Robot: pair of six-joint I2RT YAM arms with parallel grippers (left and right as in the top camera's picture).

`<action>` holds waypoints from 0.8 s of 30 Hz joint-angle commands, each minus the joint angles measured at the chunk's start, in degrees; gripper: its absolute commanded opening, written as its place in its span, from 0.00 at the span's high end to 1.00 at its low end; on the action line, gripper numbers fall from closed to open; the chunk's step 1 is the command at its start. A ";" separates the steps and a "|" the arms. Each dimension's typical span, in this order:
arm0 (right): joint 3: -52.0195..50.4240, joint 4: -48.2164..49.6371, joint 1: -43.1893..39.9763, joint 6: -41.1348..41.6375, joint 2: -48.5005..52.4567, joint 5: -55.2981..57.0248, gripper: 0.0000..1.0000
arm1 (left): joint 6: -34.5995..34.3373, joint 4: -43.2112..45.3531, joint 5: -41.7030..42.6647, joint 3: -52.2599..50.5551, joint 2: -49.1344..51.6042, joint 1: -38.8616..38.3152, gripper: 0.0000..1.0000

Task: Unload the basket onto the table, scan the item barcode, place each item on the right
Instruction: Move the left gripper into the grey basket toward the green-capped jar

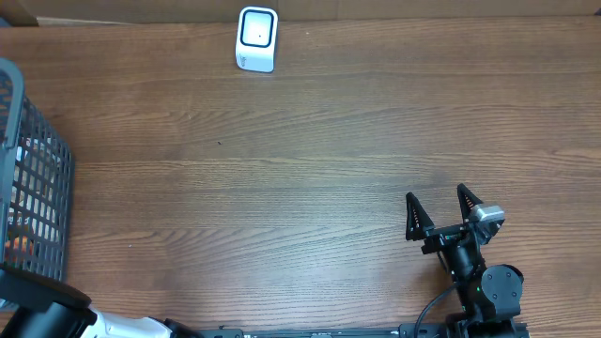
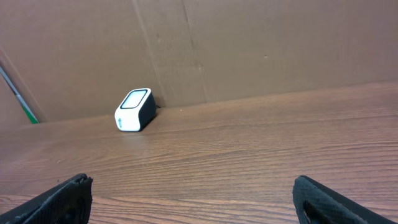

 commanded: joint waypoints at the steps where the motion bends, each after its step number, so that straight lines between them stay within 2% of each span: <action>1: -0.59 0.26 0.26 -0.24 -0.46 0.70 0.00 | 3.80 1.79 -1.14 -2.56 1.09 0.63 0.00; 18: -0.59 0.26 0.26 -0.24 -0.46 0.70 0.00 | 6.21 8.17 -2.49 -10.69 1.09 0.68 0.00; 22: -0.59 0.26 0.26 -0.24 -0.46 0.70 0.00 | 6.19 9.84 -2.01 -12.66 1.09 0.68 0.09; 24: -0.59 0.26 0.26 -0.24 -0.46 0.70 0.00 | 6.19 10.19 -1.05 -12.63 1.09 0.68 0.20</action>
